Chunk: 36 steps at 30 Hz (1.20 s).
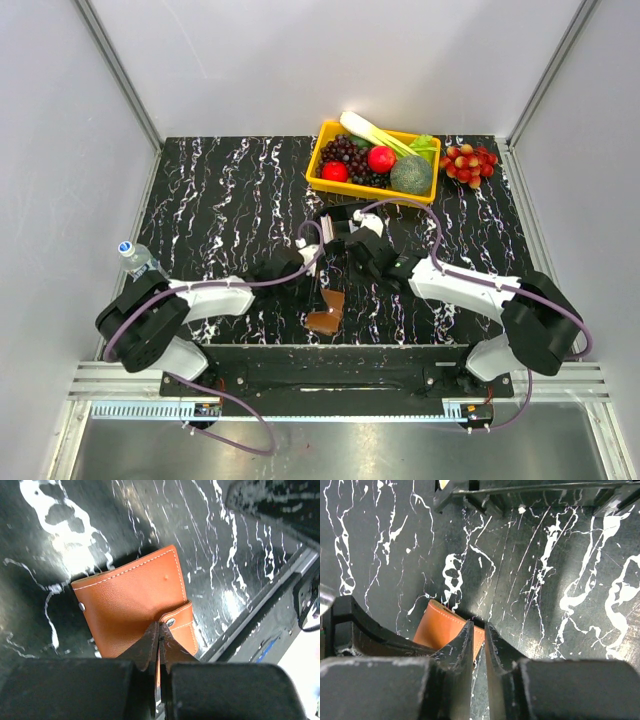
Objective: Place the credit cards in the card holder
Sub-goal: Close the card holder at the center of the board.
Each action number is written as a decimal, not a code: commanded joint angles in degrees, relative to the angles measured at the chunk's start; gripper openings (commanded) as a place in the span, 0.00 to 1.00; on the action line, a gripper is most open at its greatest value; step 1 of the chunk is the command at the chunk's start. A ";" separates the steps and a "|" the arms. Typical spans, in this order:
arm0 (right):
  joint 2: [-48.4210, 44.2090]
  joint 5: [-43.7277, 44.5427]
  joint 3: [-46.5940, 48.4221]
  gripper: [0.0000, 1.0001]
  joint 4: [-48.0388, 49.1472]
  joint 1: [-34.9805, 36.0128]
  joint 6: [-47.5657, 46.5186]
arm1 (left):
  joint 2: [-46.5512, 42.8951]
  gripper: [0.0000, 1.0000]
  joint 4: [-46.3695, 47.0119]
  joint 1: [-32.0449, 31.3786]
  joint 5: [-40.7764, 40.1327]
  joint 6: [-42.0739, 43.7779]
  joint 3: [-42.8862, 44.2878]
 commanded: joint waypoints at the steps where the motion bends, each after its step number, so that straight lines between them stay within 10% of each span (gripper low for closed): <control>1: -0.85 -3.01 1.70 0.20 1.45 -0.41 -4.09 | -2.40 0.00 -13.49 -1.13 -1.64 1.13 -4.58; 8: 2.15 -5.48 4.34 0.24 -0.04 -0.50 -5.33 | -8.30 0.21 -16.39 -1.13 -6.74 0.08 -3.27; 11: 1.71 -6.35 4.08 0.26 -0.48 -0.50 -5.42 | -10.50 0.52 -17.09 -1.13 -8.50 -0.71 -2.83; 18: 3.99 -16.19 2.07 0.29 1.87 -0.41 -1.03 | -16.82 0.55 -18.85 -1.04 -13.06 -2.64 -3.70; 26: 10.75 -20.77 10.73 0.35 2.25 -0.41 -7.69 | -33.15 0.99 -28.07 -0.95 -20.98 -8.70 -7.48; 36: 25.60 -21.21 24.64 0.39 -2.24 -0.41 -11.31 | -46.98 0.99 -26.95 -1.65 -12.12 -23.38 -20.13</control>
